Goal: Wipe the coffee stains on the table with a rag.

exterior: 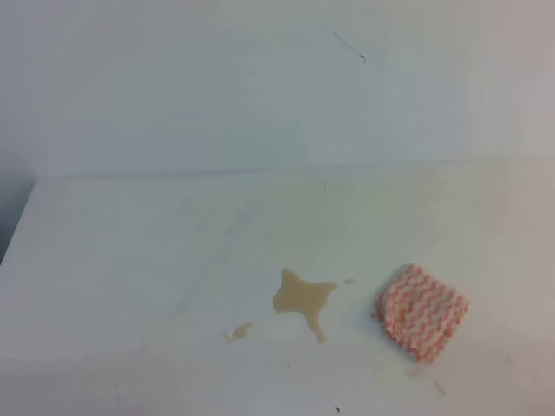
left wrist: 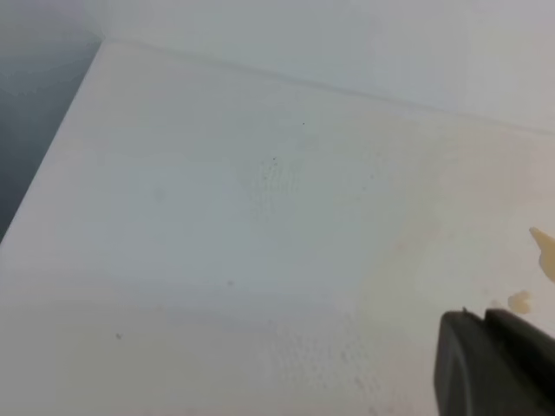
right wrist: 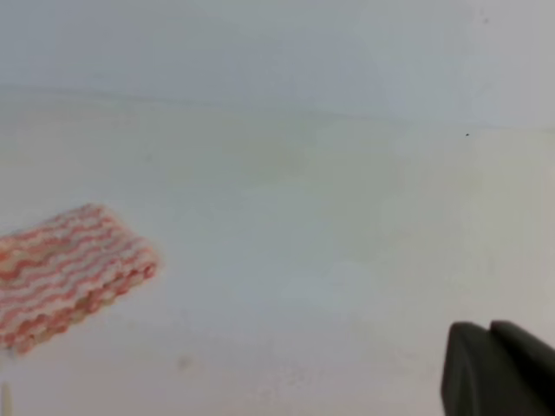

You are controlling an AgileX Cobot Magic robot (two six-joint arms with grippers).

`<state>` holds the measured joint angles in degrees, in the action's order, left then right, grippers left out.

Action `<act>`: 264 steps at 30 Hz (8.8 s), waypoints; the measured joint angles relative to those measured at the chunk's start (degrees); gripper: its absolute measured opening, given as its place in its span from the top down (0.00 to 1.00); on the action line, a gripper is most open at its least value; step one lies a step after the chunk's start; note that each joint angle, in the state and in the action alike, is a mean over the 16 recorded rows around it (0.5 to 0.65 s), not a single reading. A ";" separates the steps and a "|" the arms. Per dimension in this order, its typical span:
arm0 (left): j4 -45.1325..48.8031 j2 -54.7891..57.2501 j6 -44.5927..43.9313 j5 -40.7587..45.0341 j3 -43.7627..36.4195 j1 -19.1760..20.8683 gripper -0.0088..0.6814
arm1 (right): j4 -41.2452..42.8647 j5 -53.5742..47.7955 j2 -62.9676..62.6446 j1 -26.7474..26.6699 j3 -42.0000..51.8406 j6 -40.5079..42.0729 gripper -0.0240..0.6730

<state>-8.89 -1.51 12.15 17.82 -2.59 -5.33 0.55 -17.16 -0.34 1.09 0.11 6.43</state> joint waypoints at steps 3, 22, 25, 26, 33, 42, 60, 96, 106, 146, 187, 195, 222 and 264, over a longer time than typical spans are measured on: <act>0.00 0.00 0.00 0.00 0.00 0.00 0.99 | 0.00 0.00 0.00 0.00 -0.03 0.00 0.97; 0.00 0.00 0.00 0.00 0.00 0.00 0.99 | 0.00 0.10 0.02 0.00 -0.11 0.00 0.97; 0.00 0.00 0.00 0.00 0.00 0.00 0.99 | 0.00 0.51 0.02 0.00 -0.11 0.00 0.97; 0.00 0.00 0.00 0.00 0.00 0.00 0.99 | 0.00 0.71 0.02 0.00 -0.11 0.00 0.97; 0.00 0.00 0.00 0.00 0.00 0.00 0.99 | -0.22 3.52 0.05 0.00 -0.11 0.03 0.97; 0.00 0.00 0.00 0.00 0.00 0.00 0.99 | -0.53 7.49 0.11 0.00 -0.11 0.09 0.97; 0.00 0.00 0.00 0.00 0.00 0.00 0.99 | -0.55 8.69 0.12 0.00 -0.11 0.10 0.97; 0.00 0.00 0.00 0.00 0.00 0.00 0.99 | -12.42 24.72 9.96 0.01 -13.01 7.99 0.97; 0.00 0.00 0.00 0.00 0.00 0.00 0.99 | -13.75 0.20 35.92 0.00 -29.27 11.12 0.97; 0.00 0.00 0.00 0.00 0.00 0.00 0.99 | -16.19 -27.48 102.33 -21.77 -68.23 5.67 0.42; 0.00 0.00 0.00 0.00 0.00 0.00 0.99 | -13.29 -34.93 117.28 -29.14 -92.69 4.69 0.94; 0.00 0.00 0.00 0.00 0.00 0.00 0.99 | -13.93 -29.16 120.82 -34.14 -95.66 6.12 0.94; 0.00 0.00 0.00 0.00 0.00 0.00 0.99 | -6.97 -40.70 125.79 -32.11 -95.69 3.42 0.94; 0.00 0.00 0.00 0.00 0.00 0.00 0.99 | -12.41 -9.66 90.55 -21.57 -61.44 9.52 0.60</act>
<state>-8.89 -1.51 12.15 17.82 -2.59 -5.33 -11.86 -26.81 90.20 -20.48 -61.33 15.95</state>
